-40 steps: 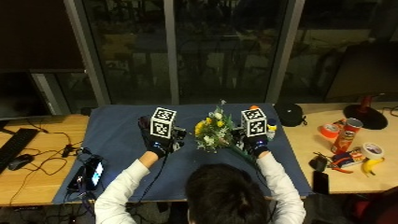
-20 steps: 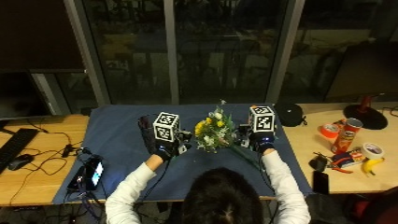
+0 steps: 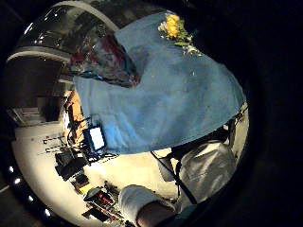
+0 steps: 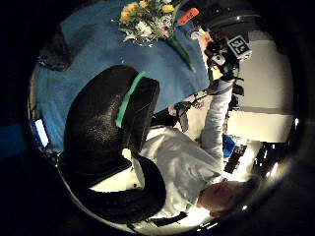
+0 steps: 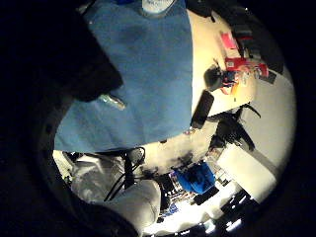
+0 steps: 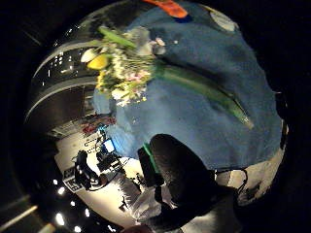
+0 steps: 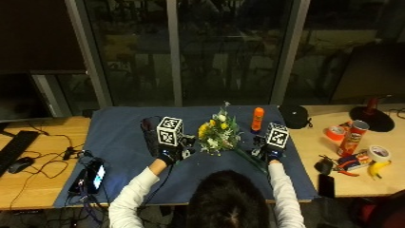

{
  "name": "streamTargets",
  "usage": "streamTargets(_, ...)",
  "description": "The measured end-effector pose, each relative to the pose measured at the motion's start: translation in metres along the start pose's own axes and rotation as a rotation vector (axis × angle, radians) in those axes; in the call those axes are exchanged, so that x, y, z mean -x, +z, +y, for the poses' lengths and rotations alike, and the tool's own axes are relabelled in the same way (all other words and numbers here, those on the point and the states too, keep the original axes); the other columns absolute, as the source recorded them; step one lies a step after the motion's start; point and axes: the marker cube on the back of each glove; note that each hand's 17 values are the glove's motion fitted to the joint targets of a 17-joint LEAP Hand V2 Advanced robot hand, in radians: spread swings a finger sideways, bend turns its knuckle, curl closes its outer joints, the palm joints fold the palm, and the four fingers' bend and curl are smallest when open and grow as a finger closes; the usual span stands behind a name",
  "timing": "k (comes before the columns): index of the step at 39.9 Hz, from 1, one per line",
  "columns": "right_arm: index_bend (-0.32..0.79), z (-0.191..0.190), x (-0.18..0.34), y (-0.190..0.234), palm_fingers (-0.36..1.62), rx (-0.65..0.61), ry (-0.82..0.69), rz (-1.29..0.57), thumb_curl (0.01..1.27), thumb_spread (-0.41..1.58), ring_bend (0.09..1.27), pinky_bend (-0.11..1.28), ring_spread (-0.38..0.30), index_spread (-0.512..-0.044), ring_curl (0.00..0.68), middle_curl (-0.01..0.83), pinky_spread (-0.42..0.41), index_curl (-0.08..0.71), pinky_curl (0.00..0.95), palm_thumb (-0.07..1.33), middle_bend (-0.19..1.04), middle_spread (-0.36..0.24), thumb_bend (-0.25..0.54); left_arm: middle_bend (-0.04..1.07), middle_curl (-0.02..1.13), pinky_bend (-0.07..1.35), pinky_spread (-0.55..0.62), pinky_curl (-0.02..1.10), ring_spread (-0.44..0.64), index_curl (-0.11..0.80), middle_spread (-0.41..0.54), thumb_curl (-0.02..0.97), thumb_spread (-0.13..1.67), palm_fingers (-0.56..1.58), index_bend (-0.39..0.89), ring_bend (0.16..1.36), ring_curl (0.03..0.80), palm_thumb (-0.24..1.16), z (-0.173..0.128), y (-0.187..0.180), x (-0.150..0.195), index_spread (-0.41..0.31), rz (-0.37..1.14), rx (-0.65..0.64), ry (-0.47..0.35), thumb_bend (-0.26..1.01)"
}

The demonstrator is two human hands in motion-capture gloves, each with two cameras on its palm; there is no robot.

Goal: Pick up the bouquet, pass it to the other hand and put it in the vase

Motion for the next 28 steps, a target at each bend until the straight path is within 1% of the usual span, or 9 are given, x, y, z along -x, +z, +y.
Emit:
streamTargets(3,0.13,-0.009,0.005,0.009,0.61,-0.207,-0.144,-0.012,0.27,1.07,0.71,0.72,-0.131,-0.154,0.362,0.396,0.004,0.107,0.355,0.31,0.34,-0.064,-0.009,0.22,0.36,0.44,0.16,0.35,0.1,0.201,0.091,0.233,1.2,0.39,0.11,0.59,0.309,0.15,0.0,0.005,0.0,-0.002,0.0,0.009,0.001,-0.01)
streamTargets(5,0.13,-0.007,0.007,0.018,0.63,-0.255,-0.152,-0.014,0.27,1.07,0.69,0.71,-0.135,-0.159,0.361,0.399,-0.001,0.119,0.351,0.34,0.33,-0.072,0.0,0.22,0.36,0.44,0.16,0.35,0.1,0.202,0.091,0.235,1.2,0.39,0.11,0.59,0.31,0.15,0.0,0.007,-0.001,-0.002,-0.002,0.015,0.002,-0.02)
streamTargets(13,0.1,-0.014,0.005,0.056,0.65,-0.201,-0.02,0.033,0.3,1.07,0.67,0.69,-0.145,-0.165,0.373,0.41,-0.026,0.146,0.35,0.41,0.3,-0.084,-0.009,0.21,0.37,0.44,0.17,0.36,0.1,0.206,0.091,0.24,1.2,0.38,0.11,0.59,0.315,0.16,-0.002,0.013,0.002,-0.008,-0.014,0.026,-0.011,-0.02)
streamTargets(17,0.07,-0.016,0.011,0.068,0.67,-0.166,-0.019,0.072,0.31,1.07,0.67,0.7,-0.147,-0.169,0.379,0.416,-0.044,0.143,0.356,0.45,0.29,-0.087,-0.002,0.21,0.38,0.44,0.17,0.36,0.1,0.208,0.091,0.241,1.2,0.38,0.11,0.59,0.315,0.16,-0.003,0.014,0.004,-0.009,-0.001,0.033,-0.01,-0.02)
streamTargets(22,0.04,-0.01,0.02,0.074,0.65,-0.158,0.026,0.13,0.33,1.08,0.66,0.71,-0.156,-0.169,0.389,0.436,-0.071,0.126,0.365,0.55,0.33,-0.089,0.019,0.21,0.38,0.44,0.17,0.36,0.11,0.21,0.095,0.246,1.21,0.38,0.11,0.59,0.317,0.16,-0.003,0.012,0.003,-0.009,0.019,0.029,-0.019,-0.01)
streamTargets(24,0.06,-0.012,0.022,0.073,0.68,-0.204,0.042,0.152,0.35,1.09,0.66,0.71,-0.158,-0.183,0.388,0.437,-0.094,0.129,0.363,0.61,0.32,-0.093,0.038,0.21,0.39,0.43,0.16,0.36,0.11,0.212,0.096,0.247,1.21,0.38,0.11,0.59,0.318,0.16,-0.003,0.012,0.003,-0.009,0.019,0.023,-0.018,-0.01)
streamTargets(26,0.09,-0.014,0.023,0.072,0.85,-0.25,0.058,0.162,0.36,1.1,0.7,0.76,-0.172,-0.2,0.397,0.427,-0.173,0.137,0.367,0.68,0.28,-0.102,0.067,0.21,0.39,0.43,0.16,0.36,0.11,0.212,0.097,0.249,1.21,0.38,0.11,0.59,0.319,0.16,-0.003,0.012,0.003,-0.009,0.016,0.02,-0.016,-0.02)
streamTargets(27,0.09,-0.014,0.024,0.072,0.88,-0.261,0.059,0.161,0.36,1.1,0.69,0.76,-0.178,-0.202,0.388,0.423,-0.191,0.137,0.359,0.7,0.27,-0.104,0.071,0.21,0.39,0.43,0.16,0.36,0.11,0.213,0.097,0.249,1.21,0.38,0.11,0.59,0.319,0.16,-0.002,0.012,0.003,-0.009,0.013,0.022,-0.015,-0.02)
streamTargets(28,0.15,-0.013,0.025,0.073,0.98,-0.268,0.055,0.155,0.36,1.1,0.71,0.74,-0.182,-0.202,0.394,0.423,-0.211,0.159,0.357,0.73,0.26,-0.111,0.088,0.21,0.39,0.42,0.17,0.36,0.11,0.213,0.098,0.25,1.21,0.38,0.11,0.59,0.319,0.16,-0.002,0.012,0.003,-0.009,0.01,0.025,-0.014,-0.02)
